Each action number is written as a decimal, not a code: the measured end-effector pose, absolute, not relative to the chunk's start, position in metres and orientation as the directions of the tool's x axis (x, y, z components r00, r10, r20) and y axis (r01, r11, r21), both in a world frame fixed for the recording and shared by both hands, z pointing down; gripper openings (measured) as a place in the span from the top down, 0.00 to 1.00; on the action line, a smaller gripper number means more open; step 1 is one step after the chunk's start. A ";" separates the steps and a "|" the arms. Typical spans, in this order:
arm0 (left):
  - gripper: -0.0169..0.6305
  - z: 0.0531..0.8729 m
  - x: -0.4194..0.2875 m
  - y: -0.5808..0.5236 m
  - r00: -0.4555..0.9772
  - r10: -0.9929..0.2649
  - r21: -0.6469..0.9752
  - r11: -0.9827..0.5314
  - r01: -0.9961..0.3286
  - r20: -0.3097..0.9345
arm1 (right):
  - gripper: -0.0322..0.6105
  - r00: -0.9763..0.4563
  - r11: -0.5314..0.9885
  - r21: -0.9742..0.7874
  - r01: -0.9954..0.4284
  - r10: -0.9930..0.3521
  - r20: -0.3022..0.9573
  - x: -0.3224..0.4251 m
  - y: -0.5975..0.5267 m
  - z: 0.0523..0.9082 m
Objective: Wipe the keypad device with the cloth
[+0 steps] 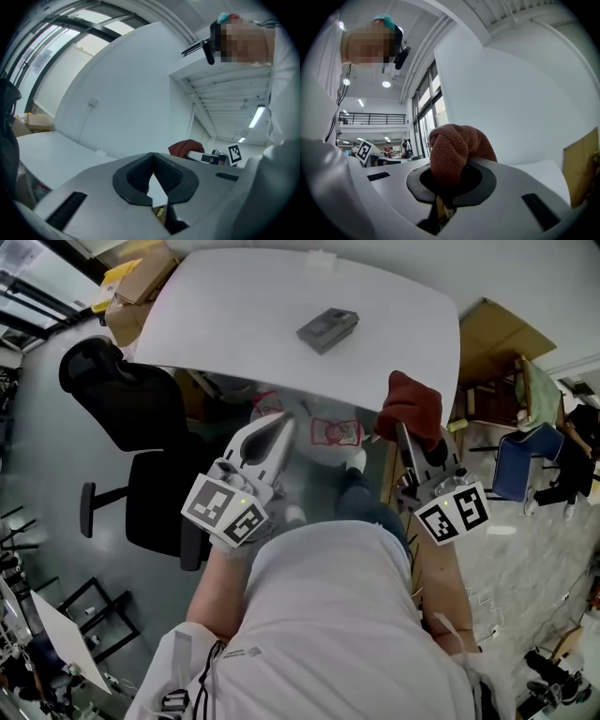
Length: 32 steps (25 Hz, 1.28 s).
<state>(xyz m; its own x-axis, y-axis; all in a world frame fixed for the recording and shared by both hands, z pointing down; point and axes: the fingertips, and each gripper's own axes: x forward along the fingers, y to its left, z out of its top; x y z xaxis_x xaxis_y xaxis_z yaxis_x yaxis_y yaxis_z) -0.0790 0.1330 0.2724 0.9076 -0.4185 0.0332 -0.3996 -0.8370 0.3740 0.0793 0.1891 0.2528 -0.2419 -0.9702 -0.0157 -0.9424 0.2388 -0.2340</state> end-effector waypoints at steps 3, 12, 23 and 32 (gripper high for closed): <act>0.96 0.275 -0.047 0.113 0.892 -0.449 0.370 -0.820 -0.437 0.060 | 0.89 -0.282 0.275 -0.255 -0.927 -0.959 -0.013 0.111 0.162 0.255; 0.96 0.291 0.029 0.064 0.803 -0.573 0.328 -0.737 -0.591 0.162 | 0.89 -0.417 0.397 -0.293 -0.870 -0.909 0.008 0.194 0.090 0.266; 0.95 0.335 0.028 0.037 0.681 -0.671 0.325 -0.600 -0.731 0.294 | 0.89 -0.516 0.468 -0.337 -0.817 -0.854 0.063 0.216 0.046 0.295; 0.95 0.378 0.031 0.017 0.710 -0.606 0.359 -0.613 -0.704 0.358 | 0.89 -0.512 0.453 -0.314 -0.834 -0.849 0.135 0.206 0.032 0.311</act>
